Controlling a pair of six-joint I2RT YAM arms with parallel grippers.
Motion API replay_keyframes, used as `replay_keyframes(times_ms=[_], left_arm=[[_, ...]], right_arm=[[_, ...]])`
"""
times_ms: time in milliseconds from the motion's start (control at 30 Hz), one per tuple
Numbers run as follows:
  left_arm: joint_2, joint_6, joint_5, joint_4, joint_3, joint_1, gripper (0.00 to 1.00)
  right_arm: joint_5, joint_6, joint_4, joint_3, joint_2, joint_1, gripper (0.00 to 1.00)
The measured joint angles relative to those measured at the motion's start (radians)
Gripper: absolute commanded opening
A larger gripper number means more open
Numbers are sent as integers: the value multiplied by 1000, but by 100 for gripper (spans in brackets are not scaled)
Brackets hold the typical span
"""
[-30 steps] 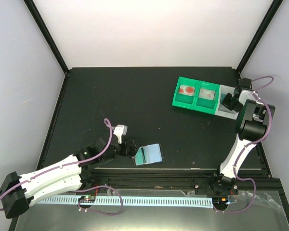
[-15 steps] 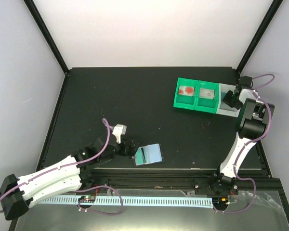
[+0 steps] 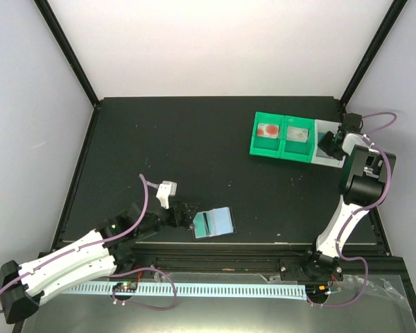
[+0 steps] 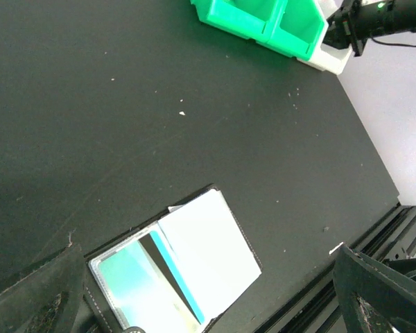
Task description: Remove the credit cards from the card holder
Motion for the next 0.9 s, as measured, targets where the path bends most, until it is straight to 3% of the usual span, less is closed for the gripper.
replay_keyframes(times_ms=[400, 900], left_arm=[[41, -2, 38, -10, -29, 9, 99], [87, -41, 138, 2, -64, 46, 98]], right_arm=[[-8, 2, -60, -93, -301, 79, 20], [-58, -47, -95, -391, -671, 384, 25]])
